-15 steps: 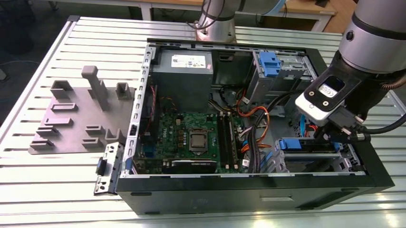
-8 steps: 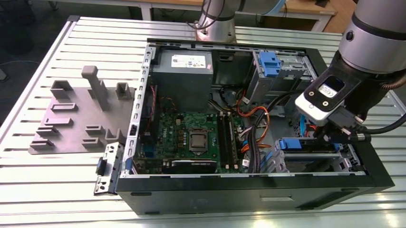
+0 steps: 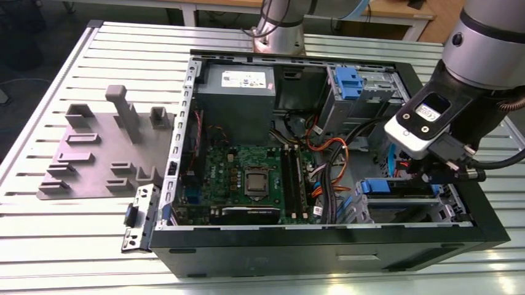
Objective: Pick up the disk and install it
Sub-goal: 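Insert the first disk wire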
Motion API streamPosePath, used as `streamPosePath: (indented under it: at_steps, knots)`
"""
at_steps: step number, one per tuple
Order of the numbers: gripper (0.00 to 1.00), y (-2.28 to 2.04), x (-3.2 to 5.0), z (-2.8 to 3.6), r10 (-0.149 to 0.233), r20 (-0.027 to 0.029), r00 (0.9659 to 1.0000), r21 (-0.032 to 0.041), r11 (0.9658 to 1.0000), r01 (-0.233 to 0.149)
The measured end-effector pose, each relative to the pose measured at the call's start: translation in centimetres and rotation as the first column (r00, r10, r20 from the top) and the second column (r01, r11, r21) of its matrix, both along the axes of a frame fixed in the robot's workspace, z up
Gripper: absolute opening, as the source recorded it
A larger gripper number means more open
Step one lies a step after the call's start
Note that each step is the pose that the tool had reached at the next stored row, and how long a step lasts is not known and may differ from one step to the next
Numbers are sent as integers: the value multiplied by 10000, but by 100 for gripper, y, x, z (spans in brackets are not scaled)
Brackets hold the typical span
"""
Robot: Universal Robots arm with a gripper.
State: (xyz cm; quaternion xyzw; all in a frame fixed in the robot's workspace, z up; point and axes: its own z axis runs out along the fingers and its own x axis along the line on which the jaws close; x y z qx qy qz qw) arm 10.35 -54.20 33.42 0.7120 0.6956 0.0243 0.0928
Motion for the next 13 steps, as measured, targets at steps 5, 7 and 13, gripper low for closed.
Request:
streamPosePath:
  at_steps: [5, 7, 13]
  knots:
    - [30, 0, 0, 7, 0, -9, 10000, 2, 10000, 0]
    - [28, 0, 0, 7, -1, -9, 10000, 2, 10000, 1]
    - [11, 0, 0, 8, 0, -11, 10000, 1, 10000, 0]
